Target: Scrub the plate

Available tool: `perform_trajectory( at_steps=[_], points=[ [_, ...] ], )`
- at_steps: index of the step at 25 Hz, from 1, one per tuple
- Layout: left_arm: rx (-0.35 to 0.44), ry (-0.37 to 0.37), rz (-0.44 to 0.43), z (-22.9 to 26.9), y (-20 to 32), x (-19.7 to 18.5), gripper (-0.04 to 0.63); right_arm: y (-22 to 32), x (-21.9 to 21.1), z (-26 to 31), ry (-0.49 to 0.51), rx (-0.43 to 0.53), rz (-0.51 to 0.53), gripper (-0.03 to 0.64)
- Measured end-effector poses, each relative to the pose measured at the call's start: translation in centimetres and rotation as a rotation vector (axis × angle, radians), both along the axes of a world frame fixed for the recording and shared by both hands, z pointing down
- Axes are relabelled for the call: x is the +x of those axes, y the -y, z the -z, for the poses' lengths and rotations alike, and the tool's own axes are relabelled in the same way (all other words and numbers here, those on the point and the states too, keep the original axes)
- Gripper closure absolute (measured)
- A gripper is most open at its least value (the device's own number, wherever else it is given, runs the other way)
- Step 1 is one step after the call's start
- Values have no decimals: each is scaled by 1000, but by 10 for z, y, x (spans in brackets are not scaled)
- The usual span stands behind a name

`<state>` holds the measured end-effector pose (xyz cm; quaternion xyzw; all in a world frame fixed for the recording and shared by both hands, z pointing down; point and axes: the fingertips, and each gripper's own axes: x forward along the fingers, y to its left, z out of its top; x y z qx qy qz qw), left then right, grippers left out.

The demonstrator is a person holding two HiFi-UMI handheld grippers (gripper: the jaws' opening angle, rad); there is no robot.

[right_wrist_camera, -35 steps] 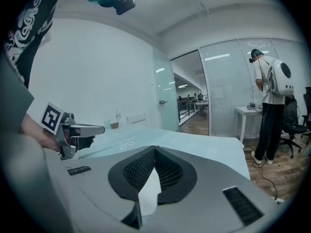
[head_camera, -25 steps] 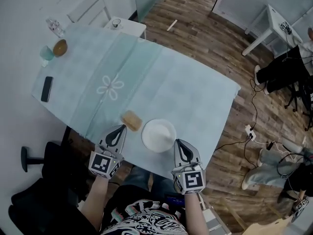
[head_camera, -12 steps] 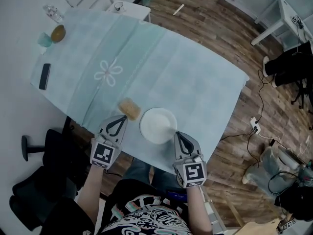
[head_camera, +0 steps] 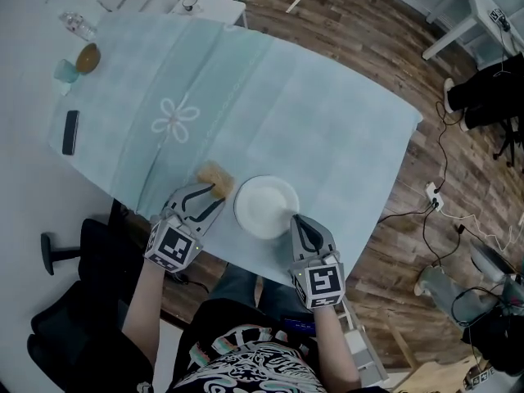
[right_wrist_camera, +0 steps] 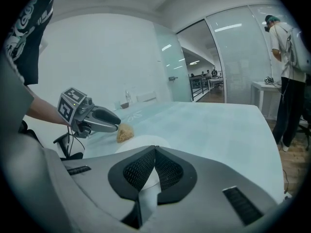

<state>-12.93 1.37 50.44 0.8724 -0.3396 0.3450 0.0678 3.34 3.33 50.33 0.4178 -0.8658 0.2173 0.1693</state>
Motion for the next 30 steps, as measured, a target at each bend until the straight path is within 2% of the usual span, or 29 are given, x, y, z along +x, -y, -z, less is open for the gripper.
perform_trajectory(
  at_steps=[5, 9, 15, 19, 23, 27, 30],
  points=[
    [-15, 99, -163, -12, -2, 9, 376, 2, 3, -8, -2, -16, -38, 621],
    [-50, 151, -257, -14, -1, 9, 371, -1, 5, -12, 2, -27, -65, 621],
    [-69, 302, -415, -21, 2, 6, 373, -9, 4, -14, 15, -38, -89, 621],
    [-108, 341, -462, -30, 2, 7, 425, -14, 6, -14, 16, -43, -104, 620],
    [-148, 381, -490, -35, -3, 3, 425, -15, 9, -13, 12, -39, -114, 621],
    [-163, 406, -481, -23, 4, -6, 425, -16, 10, -13, 13, -38, -115, 621],
    [-181, 458, -514, -31, 5, -13, 425, -19, 7, -14, 20, -47, -120, 621]
  ],
)
